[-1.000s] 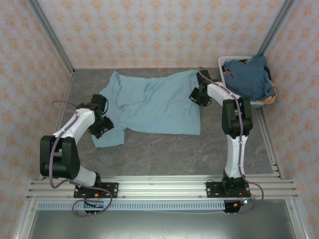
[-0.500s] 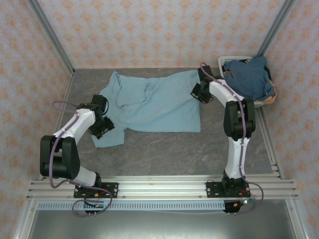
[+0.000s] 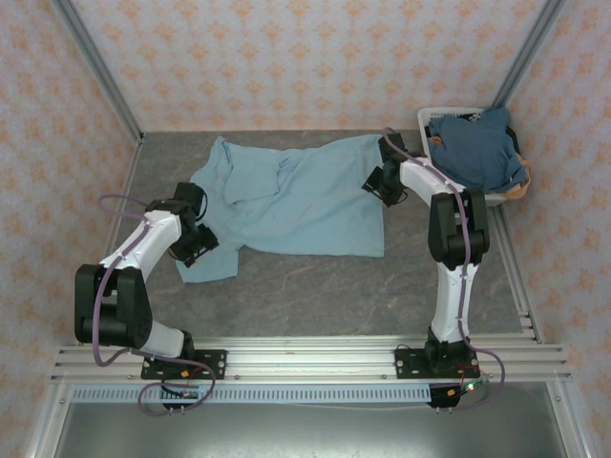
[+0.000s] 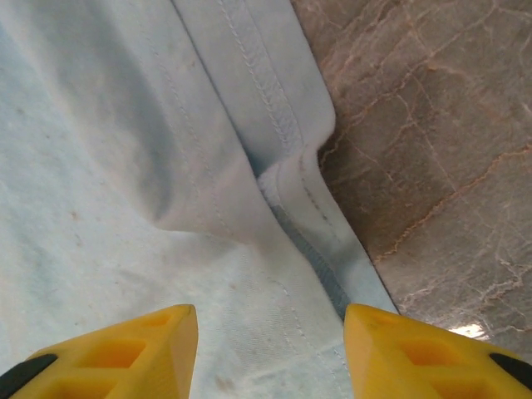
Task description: Fold and stack the t-shirts
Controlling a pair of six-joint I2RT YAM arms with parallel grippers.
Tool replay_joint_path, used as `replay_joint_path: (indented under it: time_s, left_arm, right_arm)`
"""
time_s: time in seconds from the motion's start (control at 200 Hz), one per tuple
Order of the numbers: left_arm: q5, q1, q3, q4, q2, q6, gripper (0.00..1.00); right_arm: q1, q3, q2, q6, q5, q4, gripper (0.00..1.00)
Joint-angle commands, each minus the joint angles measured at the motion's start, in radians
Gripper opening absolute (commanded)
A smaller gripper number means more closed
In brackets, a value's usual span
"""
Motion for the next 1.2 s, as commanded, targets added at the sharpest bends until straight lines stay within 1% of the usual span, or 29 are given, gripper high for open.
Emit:
replay_joint_path:
  time_s: [0.0, 0.29, 0.691, 0.836, 0.961, 1.051, 1.141, 1.196]
  left_arm:
    - [0.007, -0.007, -0.015, -0.003, -0.02, 0.006, 0.5]
    - [0.011, -0.007, -0.009, -0.002, -0.016, 0.01, 0.49]
    - [0.022, -0.008, -0.006, 0.008, -0.002, 0.009, 0.49]
    - [0.023, -0.008, -0.013, 0.015, -0.002, 0.006, 0.48]
    - [0.026, -0.008, -0.018, 0.021, -0.002, 0.003, 0.48]
    - [0.028, -0.008, -0.018, 0.022, -0.002, 0.003, 0.48]
    - [0.026, -0.009, -0.016, 0.021, -0.002, 0.003, 0.48]
    - [0.024, -0.01, -0.015, 0.019, -0.003, 0.003, 0.47]
  right_arm:
    - [-0.008, -0.02, -0.021, -0.027, 0.022, 0.023, 0.5]
    - [-0.02, -0.001, 0.013, -0.082, -0.036, 0.066, 0.52]
    - [-0.02, -0.021, 0.001, -0.04, -0.103, 0.104, 0.51]
    - [-0.019, -0.032, -0.024, -0.028, -0.112, 0.104, 0.41]
    - [-0.019, -0.037, -0.027, -0.023, -0.102, 0.09, 0.21]
    - [-0.019, -0.035, -0.021, -0.023, -0.095, 0.08, 0.1]
    - [-0.019, -0.036, -0.028, -0.021, -0.082, 0.074, 0.01]
    - [-0.019, -0.034, -0.038, -0.019, -0.072, 0.071, 0.0]
